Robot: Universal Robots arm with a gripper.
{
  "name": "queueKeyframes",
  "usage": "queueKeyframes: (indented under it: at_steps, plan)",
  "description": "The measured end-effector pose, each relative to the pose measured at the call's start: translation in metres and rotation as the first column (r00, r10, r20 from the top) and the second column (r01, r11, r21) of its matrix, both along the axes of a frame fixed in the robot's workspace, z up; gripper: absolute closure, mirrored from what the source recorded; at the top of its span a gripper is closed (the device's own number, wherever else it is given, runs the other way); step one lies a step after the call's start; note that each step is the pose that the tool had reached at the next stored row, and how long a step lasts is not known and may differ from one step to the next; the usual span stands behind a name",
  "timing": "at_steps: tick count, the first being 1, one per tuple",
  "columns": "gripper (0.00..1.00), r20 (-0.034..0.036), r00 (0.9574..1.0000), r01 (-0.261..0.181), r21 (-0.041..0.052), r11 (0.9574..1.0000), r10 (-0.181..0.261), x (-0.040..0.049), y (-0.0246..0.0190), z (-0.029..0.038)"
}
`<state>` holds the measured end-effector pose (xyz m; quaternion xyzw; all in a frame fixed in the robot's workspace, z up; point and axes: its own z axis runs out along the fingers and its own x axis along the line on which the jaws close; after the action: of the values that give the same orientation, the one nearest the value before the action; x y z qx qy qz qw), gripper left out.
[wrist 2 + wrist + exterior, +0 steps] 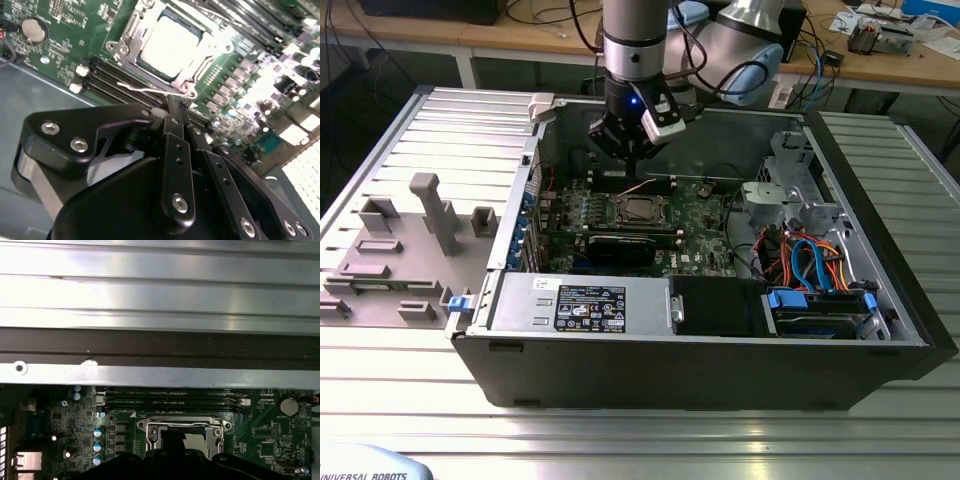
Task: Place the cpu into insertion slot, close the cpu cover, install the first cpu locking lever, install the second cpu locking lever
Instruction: 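Install the first cpu locking lever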
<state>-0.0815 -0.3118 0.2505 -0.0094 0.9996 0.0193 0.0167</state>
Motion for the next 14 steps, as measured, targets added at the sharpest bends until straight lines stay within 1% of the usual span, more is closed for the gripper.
queueKeyframes:
  at_steps: [2,4,7,11,14]
  plan:
    - [0.89,0.0002,1.0000,0.004,0.0093,0.9999,-0.004,0.0025,-0.0002,-0.0027]
    - [0.89,0.0001,0.9999,0.010,0.0101,0.9999,-0.010,0.0054,-0.0002,-0.0080]
    - [0.89,0.0001,0.9999,0.011,0.0108,0.9999,-0.011,0.0067,-0.0002,-0.0127]
    - [0.89,-0.0010,0.9999,0.010,0.0108,0.9999,-0.010,0.0084,0.0031,-0.0171]
    - [0.89,-0.0015,0.9999,0.010,0.0108,0.9999,-0.010,0.0101,0.0042,-0.0190]
